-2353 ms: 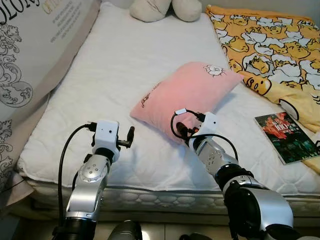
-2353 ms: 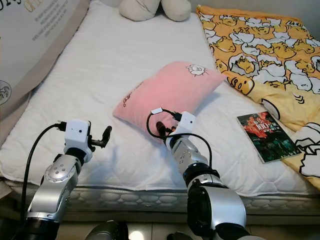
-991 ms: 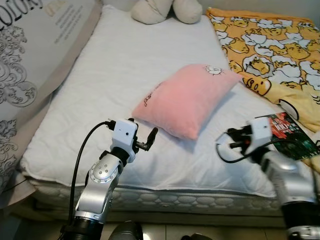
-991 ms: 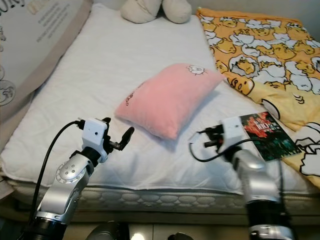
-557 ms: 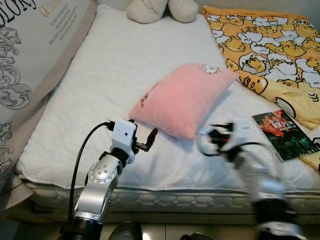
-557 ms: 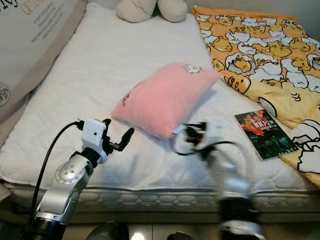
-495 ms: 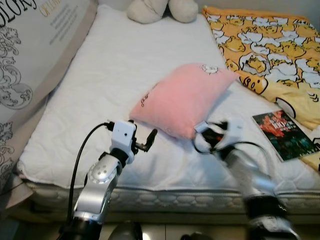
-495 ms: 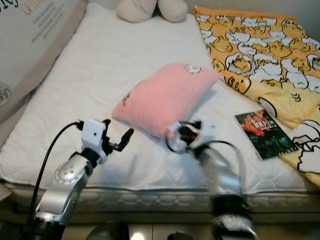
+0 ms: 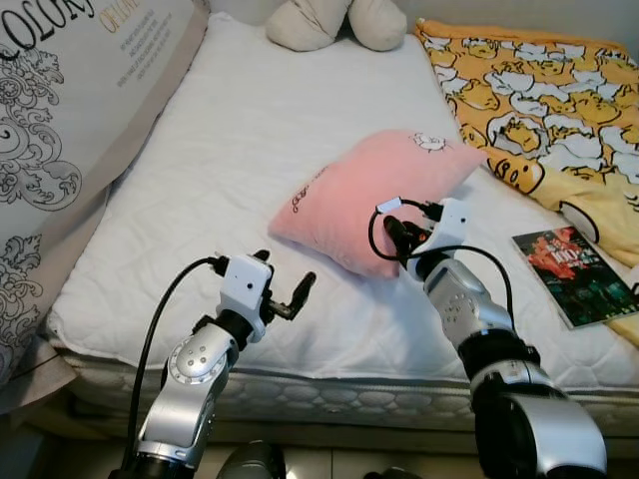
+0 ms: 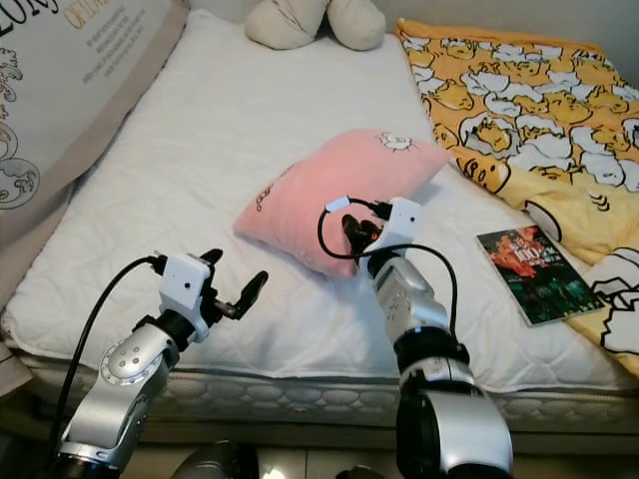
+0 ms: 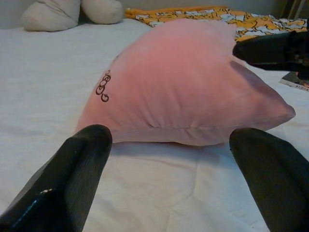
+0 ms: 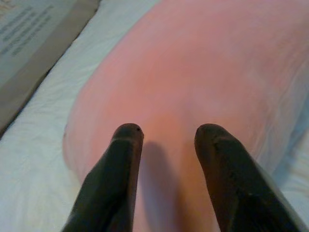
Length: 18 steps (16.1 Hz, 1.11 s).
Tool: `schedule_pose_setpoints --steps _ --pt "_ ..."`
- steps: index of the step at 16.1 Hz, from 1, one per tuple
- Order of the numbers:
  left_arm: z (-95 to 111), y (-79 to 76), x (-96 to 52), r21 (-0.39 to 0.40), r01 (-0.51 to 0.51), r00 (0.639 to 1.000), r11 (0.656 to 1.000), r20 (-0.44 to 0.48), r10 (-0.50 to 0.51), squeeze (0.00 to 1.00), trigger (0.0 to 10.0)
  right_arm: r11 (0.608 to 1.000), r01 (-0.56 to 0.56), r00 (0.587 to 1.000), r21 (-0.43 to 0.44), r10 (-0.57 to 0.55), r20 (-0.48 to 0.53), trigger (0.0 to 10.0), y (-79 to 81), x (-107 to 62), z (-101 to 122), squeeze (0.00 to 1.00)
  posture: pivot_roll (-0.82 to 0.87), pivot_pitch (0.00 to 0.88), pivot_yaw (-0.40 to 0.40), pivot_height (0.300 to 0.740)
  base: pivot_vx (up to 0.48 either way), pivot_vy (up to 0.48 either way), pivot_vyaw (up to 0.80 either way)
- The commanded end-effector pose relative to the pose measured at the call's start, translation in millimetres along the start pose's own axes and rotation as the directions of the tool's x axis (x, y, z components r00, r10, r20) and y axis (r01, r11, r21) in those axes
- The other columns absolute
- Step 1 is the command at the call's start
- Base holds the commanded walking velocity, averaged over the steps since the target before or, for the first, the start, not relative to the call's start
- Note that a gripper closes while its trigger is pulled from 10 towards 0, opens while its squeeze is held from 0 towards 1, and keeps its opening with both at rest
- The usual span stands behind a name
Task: Clean up the room
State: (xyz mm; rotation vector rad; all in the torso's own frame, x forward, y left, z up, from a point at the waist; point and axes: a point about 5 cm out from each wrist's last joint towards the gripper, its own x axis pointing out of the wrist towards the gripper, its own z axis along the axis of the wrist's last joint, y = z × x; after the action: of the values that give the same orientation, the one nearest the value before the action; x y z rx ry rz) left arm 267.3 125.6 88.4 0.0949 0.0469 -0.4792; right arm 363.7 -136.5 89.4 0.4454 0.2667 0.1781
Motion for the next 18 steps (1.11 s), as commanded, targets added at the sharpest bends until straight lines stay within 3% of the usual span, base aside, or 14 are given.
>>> schedule_pose_setpoints --steps 1,5,14,18 --pt "4 -1.4 -0.2 -0.001 -0.003 1.0 1.0 0.018 0.003 0.0 10.0 0.999 0.038 0.999 0.01 -0.038 0.024 10.0 -2.5 2.1 4 1.0 0.13 0.028 -0.046 0.727 0.0 0.0 0.0" --pt "5 -1.1 -0.1 -0.015 -0.01 1.0 1.0 0.02 0.011 0.0 10.0 0.997 0.069 0.997 0.013 -0.07 0.043 10.0 -2.6 3.8 4 1.0 0.13 0.031 -0.043 0.727 0.0 0.0 0.0" --pt "5 -0.2 2.2 -0.03 -0.015 1.0 0.999 0.016 0.016 0.0 10.0 0.983 0.025 0.995 0.182 -0.042 0.092 10.0 12.4 9.3 17 1.0 0.11 0.032 -0.039 0.727 0.0 0.0 0.0" --pt "5 -3.1 2.3 -0.031 0.0 1.0 1.0 0.01 0.0 0.0 10.0 0.97 0.09 0.996 0.224 -0.093 0.004 10.0 1.2 7.0 8 1.0 0.11 0.039 -0.036 0.727 0.0 0.0 0.0"
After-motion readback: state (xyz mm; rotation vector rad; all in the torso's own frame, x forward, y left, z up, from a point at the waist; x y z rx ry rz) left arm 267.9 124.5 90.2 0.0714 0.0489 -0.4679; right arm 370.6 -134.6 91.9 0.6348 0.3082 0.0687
